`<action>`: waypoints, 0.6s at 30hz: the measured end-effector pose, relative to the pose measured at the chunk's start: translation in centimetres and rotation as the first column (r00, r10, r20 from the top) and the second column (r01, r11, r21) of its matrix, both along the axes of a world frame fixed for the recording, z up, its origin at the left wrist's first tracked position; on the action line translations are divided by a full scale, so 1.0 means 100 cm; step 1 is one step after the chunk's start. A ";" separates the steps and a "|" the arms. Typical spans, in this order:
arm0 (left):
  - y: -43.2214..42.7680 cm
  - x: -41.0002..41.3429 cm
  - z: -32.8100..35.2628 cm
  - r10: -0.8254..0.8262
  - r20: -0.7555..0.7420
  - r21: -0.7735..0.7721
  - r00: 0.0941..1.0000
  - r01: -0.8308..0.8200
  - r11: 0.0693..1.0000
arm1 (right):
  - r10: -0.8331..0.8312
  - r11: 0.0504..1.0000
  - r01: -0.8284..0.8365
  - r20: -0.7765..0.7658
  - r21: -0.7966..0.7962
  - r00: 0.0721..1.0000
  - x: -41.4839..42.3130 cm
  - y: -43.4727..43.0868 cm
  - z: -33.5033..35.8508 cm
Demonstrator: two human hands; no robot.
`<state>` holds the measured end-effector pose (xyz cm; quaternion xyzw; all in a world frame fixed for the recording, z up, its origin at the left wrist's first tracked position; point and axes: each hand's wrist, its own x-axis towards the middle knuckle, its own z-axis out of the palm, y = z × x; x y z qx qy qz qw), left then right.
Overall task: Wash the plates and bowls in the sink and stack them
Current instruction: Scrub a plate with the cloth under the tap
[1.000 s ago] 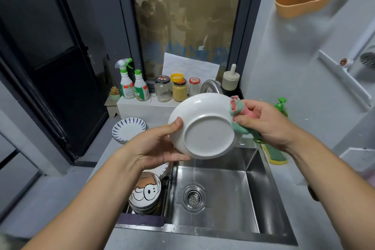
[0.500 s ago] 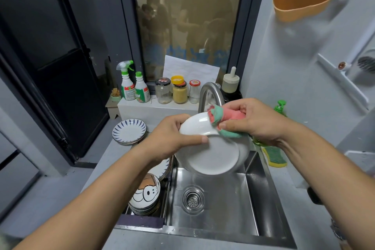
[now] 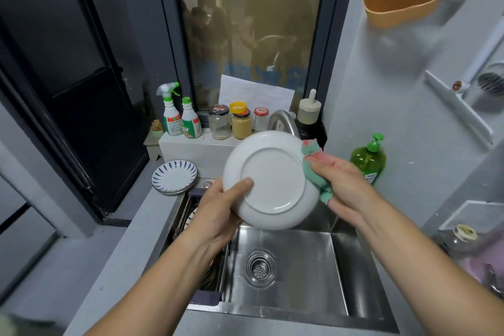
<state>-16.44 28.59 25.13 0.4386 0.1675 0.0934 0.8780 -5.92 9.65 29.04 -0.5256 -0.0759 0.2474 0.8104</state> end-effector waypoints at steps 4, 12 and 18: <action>0.012 -0.006 0.008 -0.230 -0.140 0.276 0.963 0.261 0.925 | 0.104 0.980 -0.086 0.093 -0.178 0.990 0.008 -0.011 0.022; 0.021 0.016 0.028 -0.284 -0.162 0.562 0.945 0.325 0.761 | 0.289 0.873 -0.200 0.142 -0.446 0.947 0.006 0.000 0.025; 0.020 0.016 0.010 -0.149 -0.058 0.371 0.987 0.160 0.915 | 0.053 0.948 0.009 0.184 -0.318 0.981 -0.009 -0.001 0.002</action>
